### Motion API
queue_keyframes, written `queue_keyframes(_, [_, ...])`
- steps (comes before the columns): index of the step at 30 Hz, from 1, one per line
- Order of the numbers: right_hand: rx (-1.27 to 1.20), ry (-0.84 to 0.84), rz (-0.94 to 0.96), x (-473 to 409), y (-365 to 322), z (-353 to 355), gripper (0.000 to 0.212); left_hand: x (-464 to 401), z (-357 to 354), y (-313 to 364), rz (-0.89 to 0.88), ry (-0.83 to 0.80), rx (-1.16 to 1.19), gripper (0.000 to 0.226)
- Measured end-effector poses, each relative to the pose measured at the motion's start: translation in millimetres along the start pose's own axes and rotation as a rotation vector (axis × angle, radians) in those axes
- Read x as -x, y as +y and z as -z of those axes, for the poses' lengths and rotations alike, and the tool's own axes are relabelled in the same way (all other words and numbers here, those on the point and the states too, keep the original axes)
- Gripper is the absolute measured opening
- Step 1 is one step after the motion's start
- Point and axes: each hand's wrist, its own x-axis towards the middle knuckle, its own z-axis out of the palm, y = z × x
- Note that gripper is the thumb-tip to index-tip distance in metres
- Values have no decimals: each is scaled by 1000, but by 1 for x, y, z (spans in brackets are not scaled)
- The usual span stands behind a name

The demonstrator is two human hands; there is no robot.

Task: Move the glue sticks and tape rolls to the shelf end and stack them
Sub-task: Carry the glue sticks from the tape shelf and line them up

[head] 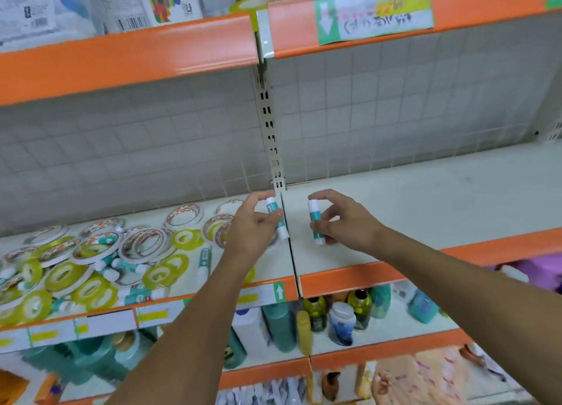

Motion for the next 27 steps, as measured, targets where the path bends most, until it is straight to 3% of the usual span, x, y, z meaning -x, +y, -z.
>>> queue_keyframes(5, [12, 43, -11, 14, 3, 6, 46, 3, -9, 6, 18, -20, 91, 35])
queue_keyframes(9, [8, 75, -15, 20, 0, 11, 45, 1, -12, 13, 182, -64, 363, 16])
queue_keyframes(13, [6, 106, -38, 26, -1, 19, 45, -4, -14, 14, 329, -109, 618, 26])
queue_keyframes(17, [97, 104, -73, 27, -1, 23, 45, -3, -19, 10, 312, -188, 385, 18])
queue_keyframes(21, [269, 70, -99, 25, -4, 29, 29, -3, -24, 12, 390, -254, 180, 30])
queue_keyframes(27, [504, 23, -98, 18, -4, 28, 31, -1, -25, 16, 438, -352, 69, 46])
